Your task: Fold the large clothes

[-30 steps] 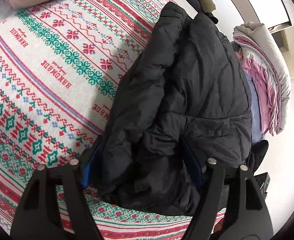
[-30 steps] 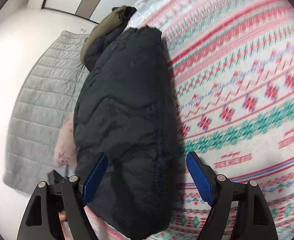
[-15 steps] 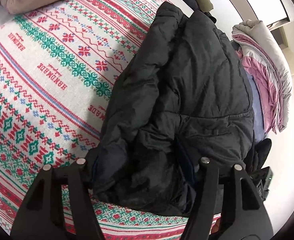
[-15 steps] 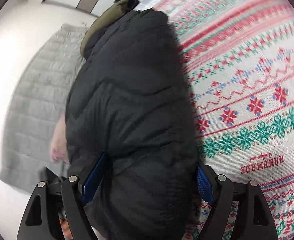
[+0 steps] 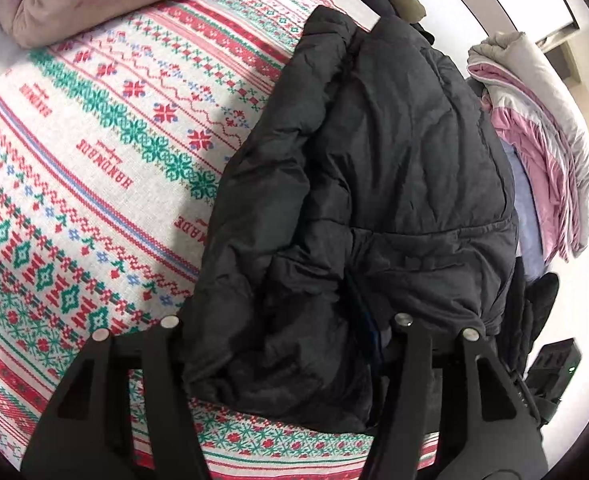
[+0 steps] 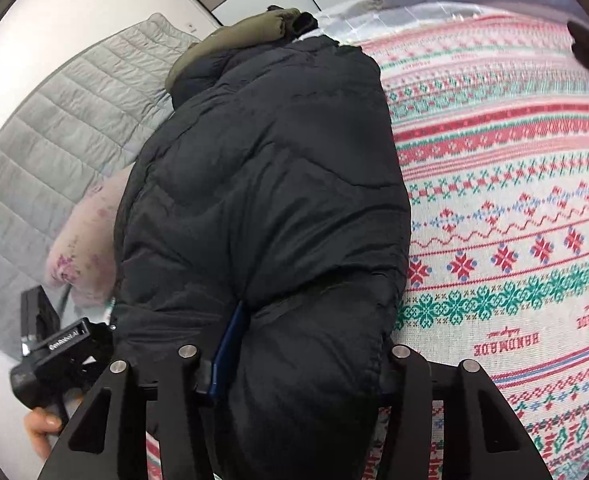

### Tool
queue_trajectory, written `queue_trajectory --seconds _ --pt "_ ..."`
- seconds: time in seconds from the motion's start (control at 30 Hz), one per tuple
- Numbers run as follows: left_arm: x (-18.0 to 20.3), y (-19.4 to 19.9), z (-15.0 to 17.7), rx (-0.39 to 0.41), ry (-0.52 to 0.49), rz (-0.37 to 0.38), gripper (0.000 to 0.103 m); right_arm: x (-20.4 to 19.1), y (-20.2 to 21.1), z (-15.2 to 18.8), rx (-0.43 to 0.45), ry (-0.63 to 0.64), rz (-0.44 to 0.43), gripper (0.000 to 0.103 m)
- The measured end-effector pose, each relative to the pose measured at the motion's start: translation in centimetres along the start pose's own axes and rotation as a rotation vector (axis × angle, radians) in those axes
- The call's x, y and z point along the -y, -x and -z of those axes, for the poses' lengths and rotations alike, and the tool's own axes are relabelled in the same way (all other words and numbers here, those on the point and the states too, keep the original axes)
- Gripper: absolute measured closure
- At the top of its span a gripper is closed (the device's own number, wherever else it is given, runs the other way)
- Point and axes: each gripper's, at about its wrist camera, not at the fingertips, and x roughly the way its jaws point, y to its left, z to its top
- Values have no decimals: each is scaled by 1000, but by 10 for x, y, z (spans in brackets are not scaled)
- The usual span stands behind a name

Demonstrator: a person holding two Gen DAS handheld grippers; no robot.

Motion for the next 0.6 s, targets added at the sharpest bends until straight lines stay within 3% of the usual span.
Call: queue_trajectory --seconds 0.2,0.43,0.6 --pt "11 -1 3 25 -21 -28 47 -16 0 3 18 49 43 56" --pt "9 -4 2 24 1 -22 45 -25 -4 4 19 47 38 58" --pt "8 -2 3 34 -13 -20 50 -14 5 3 27 46 22 63"
